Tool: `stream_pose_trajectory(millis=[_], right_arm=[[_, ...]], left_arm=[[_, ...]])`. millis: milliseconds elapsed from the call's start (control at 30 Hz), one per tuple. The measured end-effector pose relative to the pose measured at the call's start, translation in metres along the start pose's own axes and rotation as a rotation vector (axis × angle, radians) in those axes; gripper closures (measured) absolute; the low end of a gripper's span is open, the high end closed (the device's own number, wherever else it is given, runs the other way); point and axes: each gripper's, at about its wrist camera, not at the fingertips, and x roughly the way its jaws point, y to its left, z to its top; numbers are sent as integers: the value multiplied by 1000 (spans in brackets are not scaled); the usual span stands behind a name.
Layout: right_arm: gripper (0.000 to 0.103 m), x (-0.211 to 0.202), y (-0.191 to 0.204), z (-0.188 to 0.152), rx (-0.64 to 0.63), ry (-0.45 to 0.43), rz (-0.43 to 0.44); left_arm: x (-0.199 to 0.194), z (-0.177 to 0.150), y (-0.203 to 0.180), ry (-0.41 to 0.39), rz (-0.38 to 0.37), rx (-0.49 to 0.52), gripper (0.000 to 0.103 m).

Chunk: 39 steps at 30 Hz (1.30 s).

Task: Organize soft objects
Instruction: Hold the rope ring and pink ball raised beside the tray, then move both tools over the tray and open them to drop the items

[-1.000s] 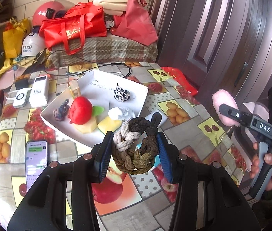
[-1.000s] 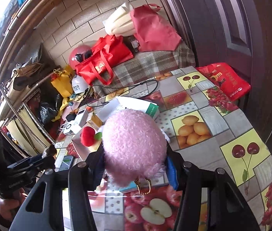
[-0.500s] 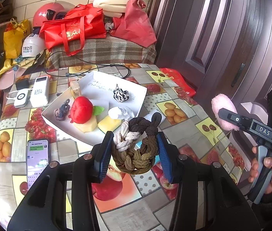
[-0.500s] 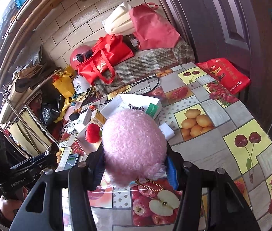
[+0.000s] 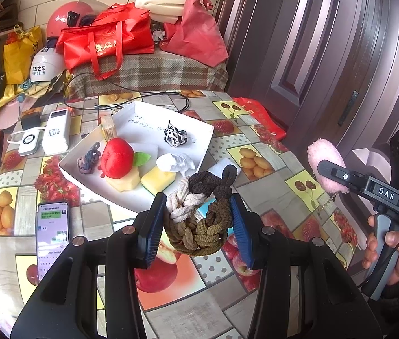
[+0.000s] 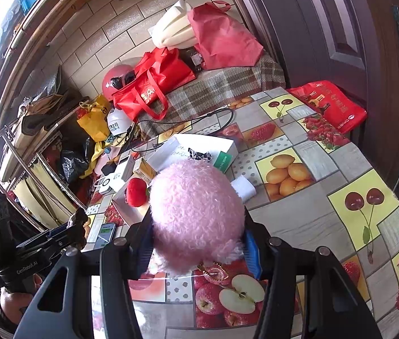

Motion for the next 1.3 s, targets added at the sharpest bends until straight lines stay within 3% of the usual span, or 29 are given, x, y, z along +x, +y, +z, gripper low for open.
stream_pose_trajectory(millis=[600, 1300], right_arm=[[49, 1, -1, -6, 6, 12, -4], [48, 31, -2, -3, 20, 84, -15]], left_arm=[[7, -4, -1, 15, -8, -13, 58], [32, -2, 22, 66, -22, -54, 58]])
